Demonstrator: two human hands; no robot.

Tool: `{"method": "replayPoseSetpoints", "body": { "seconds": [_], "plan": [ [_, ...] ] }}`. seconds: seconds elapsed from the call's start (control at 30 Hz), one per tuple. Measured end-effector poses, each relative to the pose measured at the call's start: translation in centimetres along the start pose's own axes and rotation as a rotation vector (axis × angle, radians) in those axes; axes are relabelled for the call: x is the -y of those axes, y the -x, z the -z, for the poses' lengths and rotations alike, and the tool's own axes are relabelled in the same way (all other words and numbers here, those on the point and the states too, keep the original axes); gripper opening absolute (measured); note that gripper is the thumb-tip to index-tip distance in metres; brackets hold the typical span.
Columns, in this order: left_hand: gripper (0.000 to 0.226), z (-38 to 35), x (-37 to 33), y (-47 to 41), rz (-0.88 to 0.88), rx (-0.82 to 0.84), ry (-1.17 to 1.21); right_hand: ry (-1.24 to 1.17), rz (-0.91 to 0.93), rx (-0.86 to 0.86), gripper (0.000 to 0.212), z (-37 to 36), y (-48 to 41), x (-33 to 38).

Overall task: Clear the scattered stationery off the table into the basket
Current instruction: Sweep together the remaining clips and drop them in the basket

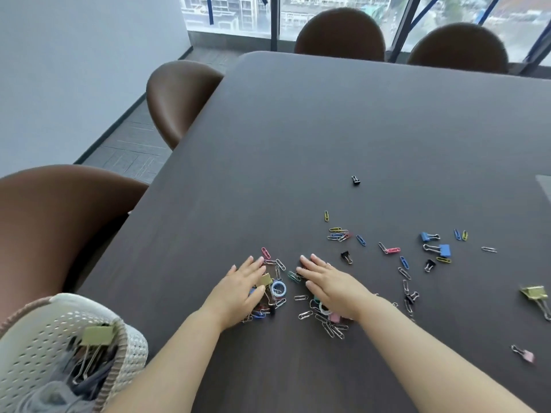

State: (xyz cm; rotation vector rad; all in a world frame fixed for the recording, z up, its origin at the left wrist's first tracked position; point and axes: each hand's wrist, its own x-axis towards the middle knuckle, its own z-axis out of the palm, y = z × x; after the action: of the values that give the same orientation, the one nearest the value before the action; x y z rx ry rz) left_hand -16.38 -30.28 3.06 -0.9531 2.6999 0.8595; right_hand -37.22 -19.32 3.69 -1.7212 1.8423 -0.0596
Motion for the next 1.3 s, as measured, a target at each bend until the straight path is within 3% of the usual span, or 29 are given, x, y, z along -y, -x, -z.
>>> {"method": "replayPoseSetpoints", "body": {
  "seconds": [0.07, 0.13, 0.23, 0.33, 0.47, 0.63, 0.8, 0.93, 1.03, 1.3],
  "plan": [
    [0.062, -0.4, -0.6, 1.6, -0.012, -0.025, 0.014, -0.098, -0.041, -0.051, 0.042, -0.8, 2.2, 0.1],
    [0.083, -0.4, -0.7, 2.3, -0.024, -0.072, -0.062, -0.204, -0.117, -0.237, 0.045, -1.1, 4.1, -0.2],
    [0.095, -0.4, -0.4, 1.6, 0.045, -0.097, -0.179, -0.212, -0.305, -0.516, 0.075, -1.7, 6.1, -1.3],
    [0.099, -1.9, -0.7, 1.2, 0.116, -0.076, -0.215, -0.147, -0.379, -0.403, 0.092, -3.5, 7.7, -1.3],
    [0.094, -4.0, -2.7, 1.1, 0.041, -0.114, -0.235, -0.074, -0.338, -0.348, 0.099, -4.9, 7.4, -0.6],
    [0.092, -5.5, -3.2, 1.1, -0.161, -0.252, -0.268, 0.048, -0.186, -0.473, 0.089, -5.9, 6.0, 0.1],
    [0.075, -5.3, -2.5, -0.5, -0.265, -0.323, -0.437, 0.24, -0.105, -0.617, 0.049, -5.7, 3.2, -0.1],
    [0.055, -5.5, -2.2, -1.9, -0.283, -0.504, -0.258, 0.256, -0.166, -0.762, 0.04, -6.2, 2.0, -1.0],
    [0.048, -6.0, -2.0, -1.9, -0.27, -0.546, -0.207, 0.249, -0.209, -0.8, 0.034, -6.4, 2.0, -1.1],
    [0.016, -6.2, -2.0, -1.7, -0.316, -0.66, -0.176, 0.243, -0.389, -0.795, 0.036, -6.9, 2.7, -0.5]
  ]
}}
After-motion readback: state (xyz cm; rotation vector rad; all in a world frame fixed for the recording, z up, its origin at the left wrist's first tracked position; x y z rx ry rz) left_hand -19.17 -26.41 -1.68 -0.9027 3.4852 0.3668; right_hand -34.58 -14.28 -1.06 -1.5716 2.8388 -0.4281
